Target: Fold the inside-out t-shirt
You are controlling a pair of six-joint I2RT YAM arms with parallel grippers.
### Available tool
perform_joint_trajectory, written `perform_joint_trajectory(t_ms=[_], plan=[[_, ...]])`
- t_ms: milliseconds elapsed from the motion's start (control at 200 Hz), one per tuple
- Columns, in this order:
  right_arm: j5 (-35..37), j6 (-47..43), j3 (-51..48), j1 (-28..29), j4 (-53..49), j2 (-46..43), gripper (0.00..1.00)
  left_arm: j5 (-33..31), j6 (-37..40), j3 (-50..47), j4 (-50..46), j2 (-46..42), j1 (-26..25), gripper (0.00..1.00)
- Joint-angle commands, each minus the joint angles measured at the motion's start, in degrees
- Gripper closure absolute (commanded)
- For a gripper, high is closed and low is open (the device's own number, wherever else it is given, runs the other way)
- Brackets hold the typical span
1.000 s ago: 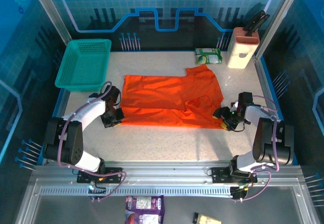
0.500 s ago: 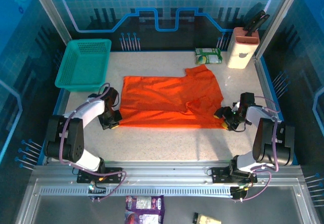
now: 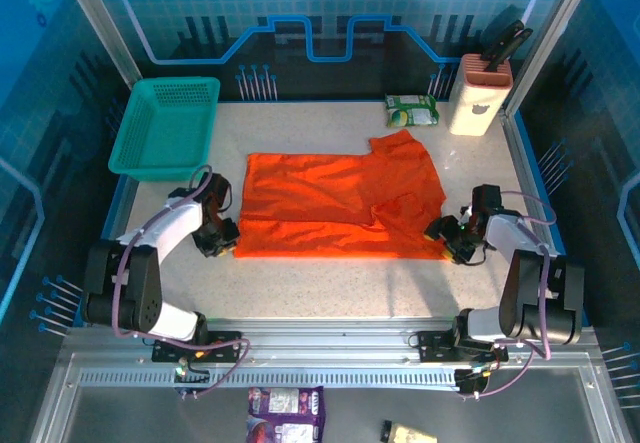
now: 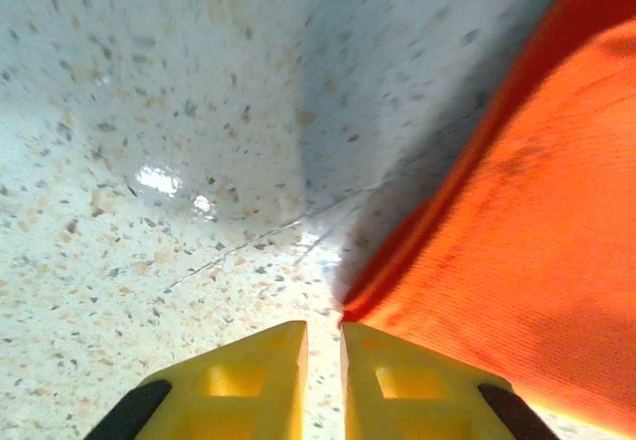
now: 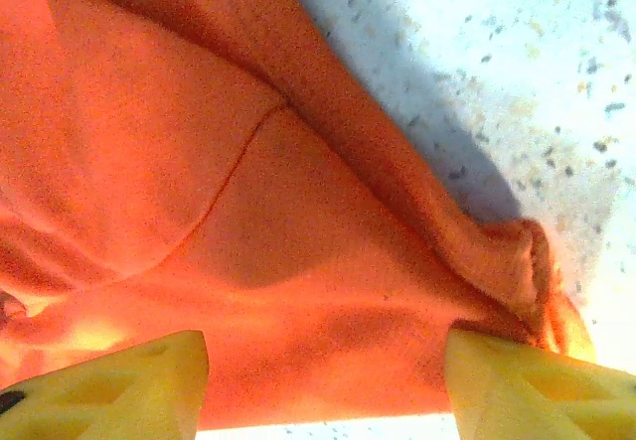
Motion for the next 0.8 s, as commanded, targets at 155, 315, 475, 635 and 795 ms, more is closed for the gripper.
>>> perform_joint_trajectory(t_ms=[155, 315, 475, 635, 795], plan=[[0.62, -2.37, 7.79, 8.36, -3.26, -0.02, 0.36, 2.39, -0.72, 9.44, -1.92, 1.37, -2.32, 0.82], [-6.13, -4.75, 11.69, 11.97, 1.64, 7.7, 0.36, 3.33, -1.53, 14.25, 2.19, 9.73, -6.76, 0.85], [-7.71, -5.11, 15.74, 12.08, 5.92, 14.42, 0.36, 1.85, -1.2, 17.3, 5.31, 17.88, -7.16, 0.89], [-2.9, -5.12, 16.17, 10.41, 5.32, 17.99, 0.37, -1.59, 0.4, 19.53, 4.96, 23.98, -5.92, 0.91], [-0.68, -4.22, 13.64, 7.88, 5.57, 18.47, 0.37, -1.9, 1.32, 18.47, 5.43, 26.56, -3.76, 0.92]])
